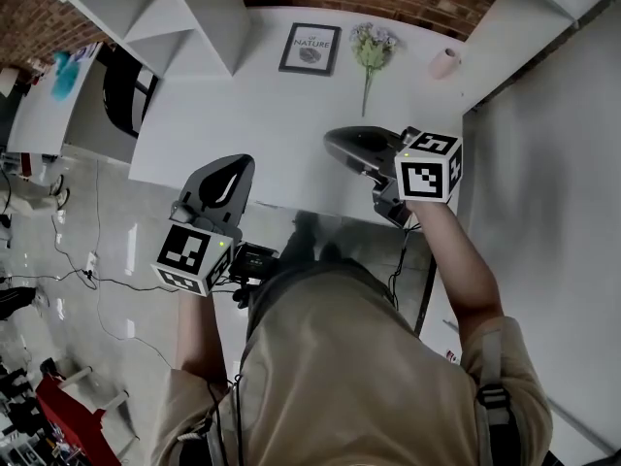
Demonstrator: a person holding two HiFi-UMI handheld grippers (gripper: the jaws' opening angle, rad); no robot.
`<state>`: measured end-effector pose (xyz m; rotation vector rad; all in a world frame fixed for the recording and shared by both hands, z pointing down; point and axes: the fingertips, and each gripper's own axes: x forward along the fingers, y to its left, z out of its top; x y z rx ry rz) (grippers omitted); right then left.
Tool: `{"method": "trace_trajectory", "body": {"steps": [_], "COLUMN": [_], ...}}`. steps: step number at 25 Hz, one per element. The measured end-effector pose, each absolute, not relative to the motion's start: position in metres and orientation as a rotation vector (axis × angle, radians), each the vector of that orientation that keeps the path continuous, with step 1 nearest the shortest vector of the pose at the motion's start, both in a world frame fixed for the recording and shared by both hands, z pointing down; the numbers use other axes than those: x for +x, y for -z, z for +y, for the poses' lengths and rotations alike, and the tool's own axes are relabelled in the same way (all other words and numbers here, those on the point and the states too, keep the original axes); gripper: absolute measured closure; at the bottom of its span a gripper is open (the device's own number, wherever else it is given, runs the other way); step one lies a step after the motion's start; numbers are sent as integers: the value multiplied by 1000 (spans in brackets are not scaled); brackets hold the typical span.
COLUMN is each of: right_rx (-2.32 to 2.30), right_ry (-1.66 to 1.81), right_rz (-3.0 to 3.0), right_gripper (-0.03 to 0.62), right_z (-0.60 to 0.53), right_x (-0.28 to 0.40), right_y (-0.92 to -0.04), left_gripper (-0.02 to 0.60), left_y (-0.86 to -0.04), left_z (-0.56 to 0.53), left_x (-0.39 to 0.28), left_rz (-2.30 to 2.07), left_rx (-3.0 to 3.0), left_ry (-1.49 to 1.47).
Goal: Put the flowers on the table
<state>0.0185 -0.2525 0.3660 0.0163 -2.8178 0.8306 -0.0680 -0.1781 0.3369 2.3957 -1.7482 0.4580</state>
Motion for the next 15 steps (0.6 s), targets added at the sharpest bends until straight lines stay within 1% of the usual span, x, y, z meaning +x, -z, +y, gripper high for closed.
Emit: {"method": "trace_trajectory", "body": {"steps": [15], "right_rx": [-65], "right_ry": [-819], "right_rz": [-2799], "right_gripper": [565], "right_z": [-223], "right_x": [20], "right_y": [-364], "left_gripper": [571], "left_y": [-345], "left_z": [-171], "left_x": [-61], "left_rz": [-1690], "left_rx": [2374], "left_ry": [-487]}}
